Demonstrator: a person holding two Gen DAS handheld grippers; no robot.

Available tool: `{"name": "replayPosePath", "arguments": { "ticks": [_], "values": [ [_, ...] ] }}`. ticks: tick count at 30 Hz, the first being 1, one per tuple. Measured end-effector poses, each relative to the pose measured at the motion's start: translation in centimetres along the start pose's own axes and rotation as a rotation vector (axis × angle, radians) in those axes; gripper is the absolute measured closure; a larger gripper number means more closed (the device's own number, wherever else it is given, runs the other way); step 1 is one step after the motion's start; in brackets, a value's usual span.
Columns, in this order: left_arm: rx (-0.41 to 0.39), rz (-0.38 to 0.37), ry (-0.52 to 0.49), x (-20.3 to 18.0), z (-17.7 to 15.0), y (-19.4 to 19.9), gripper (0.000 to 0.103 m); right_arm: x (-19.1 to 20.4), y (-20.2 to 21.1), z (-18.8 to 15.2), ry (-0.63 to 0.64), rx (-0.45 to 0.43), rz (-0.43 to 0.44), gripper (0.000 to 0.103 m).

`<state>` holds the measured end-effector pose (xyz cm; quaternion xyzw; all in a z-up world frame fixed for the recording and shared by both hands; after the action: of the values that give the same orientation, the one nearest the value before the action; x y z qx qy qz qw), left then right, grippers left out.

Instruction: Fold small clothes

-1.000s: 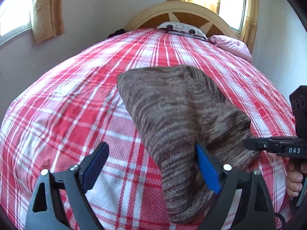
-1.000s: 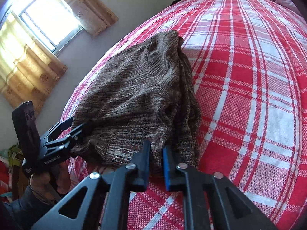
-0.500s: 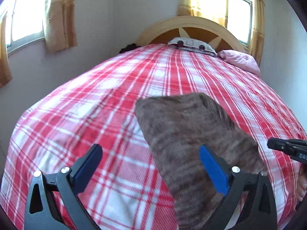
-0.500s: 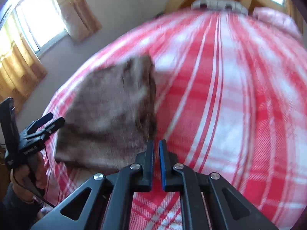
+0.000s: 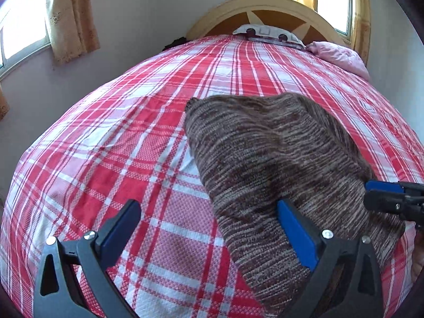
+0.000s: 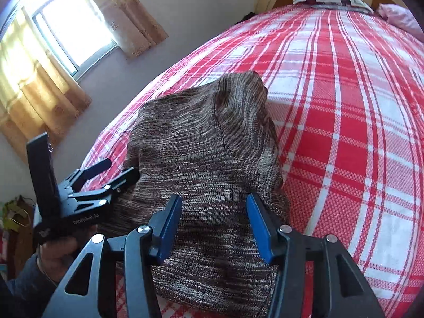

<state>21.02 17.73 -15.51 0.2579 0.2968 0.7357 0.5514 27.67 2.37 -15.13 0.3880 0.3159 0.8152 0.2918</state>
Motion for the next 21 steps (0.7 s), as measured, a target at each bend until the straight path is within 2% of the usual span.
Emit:
{"name": "replayPosePath", "arguments": {
  "ticks": [4, 10, 15, 21],
  "values": [
    [-0.005, 0.016, 0.011, 0.1, 0.0, 2.1, 0.000, 0.5, 1.1, 0.1, -0.001, -0.029, -0.055, 0.050],
    [-0.095, -0.043, 0.040, -0.2, -1.3, 8.4, 0.000, 2.4, 5.7, -1.6, 0.031, -0.133, -0.120, 0.049],
    [-0.163, -0.064, 0.031, -0.6, -2.4, 13.1, 0.000, 4.8, 10.1, -3.6, 0.073, -0.225, -0.182, 0.048],
    [-0.229, -0.073, 0.018, -1.3, -1.3, 16.4, 0.000, 7.4, 13.8, -4.7, 0.125, -0.321, -0.229, 0.046]
  ]
}}
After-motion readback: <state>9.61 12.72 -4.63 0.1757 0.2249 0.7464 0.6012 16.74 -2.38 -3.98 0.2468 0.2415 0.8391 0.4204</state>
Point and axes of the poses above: each gripper's, at about its wrist camera, not at the fingertips, and y roughly against the way its jaws point, x to its left, z to its top, the point moved 6 cm from there along -y, roughly the way its jaws point, and after that the axes turned 3 degrees about -y, right-handed, at the moved point
